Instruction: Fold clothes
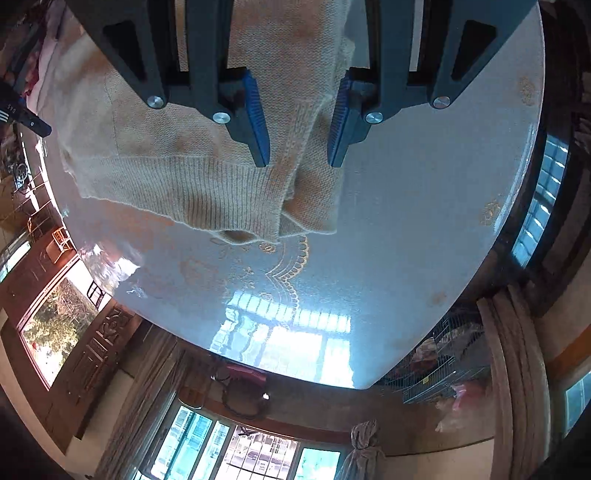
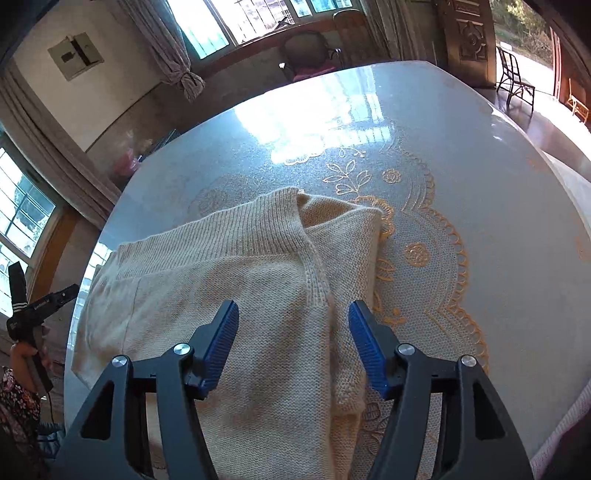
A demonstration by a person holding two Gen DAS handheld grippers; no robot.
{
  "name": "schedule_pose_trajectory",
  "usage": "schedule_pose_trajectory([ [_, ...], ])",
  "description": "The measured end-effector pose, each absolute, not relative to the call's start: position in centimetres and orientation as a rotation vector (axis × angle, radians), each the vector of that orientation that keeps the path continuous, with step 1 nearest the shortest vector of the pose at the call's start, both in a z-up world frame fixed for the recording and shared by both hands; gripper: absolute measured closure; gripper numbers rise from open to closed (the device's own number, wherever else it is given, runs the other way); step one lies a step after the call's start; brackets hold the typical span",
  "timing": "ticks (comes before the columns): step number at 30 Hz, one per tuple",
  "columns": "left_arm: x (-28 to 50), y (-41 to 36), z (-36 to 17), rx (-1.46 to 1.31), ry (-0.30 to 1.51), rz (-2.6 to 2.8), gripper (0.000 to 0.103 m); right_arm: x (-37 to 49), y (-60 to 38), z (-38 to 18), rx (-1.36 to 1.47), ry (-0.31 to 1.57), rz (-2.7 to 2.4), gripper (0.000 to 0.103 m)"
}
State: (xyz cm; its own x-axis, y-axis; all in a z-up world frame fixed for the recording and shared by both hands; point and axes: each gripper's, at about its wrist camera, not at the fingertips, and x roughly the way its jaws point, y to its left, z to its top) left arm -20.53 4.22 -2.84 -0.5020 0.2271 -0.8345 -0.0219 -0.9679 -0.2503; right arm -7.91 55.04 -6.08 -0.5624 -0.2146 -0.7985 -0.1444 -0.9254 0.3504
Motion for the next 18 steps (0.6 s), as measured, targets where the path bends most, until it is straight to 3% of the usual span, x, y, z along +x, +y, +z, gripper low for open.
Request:
schedule_pose_trajectory([
  [8,-21.2,2.0,-5.7,-1.620,-0.367,2.396,0.071,-8.2,57.9,-9.3,1.620,-0.905,-2.469,0.037],
  [18,-21.3,-0.7,-8.5,-1.566,-0.838,2.127,0.071,-9.1,60.5,-10.9,1.613,-1.170,-2.278,0.036],
])
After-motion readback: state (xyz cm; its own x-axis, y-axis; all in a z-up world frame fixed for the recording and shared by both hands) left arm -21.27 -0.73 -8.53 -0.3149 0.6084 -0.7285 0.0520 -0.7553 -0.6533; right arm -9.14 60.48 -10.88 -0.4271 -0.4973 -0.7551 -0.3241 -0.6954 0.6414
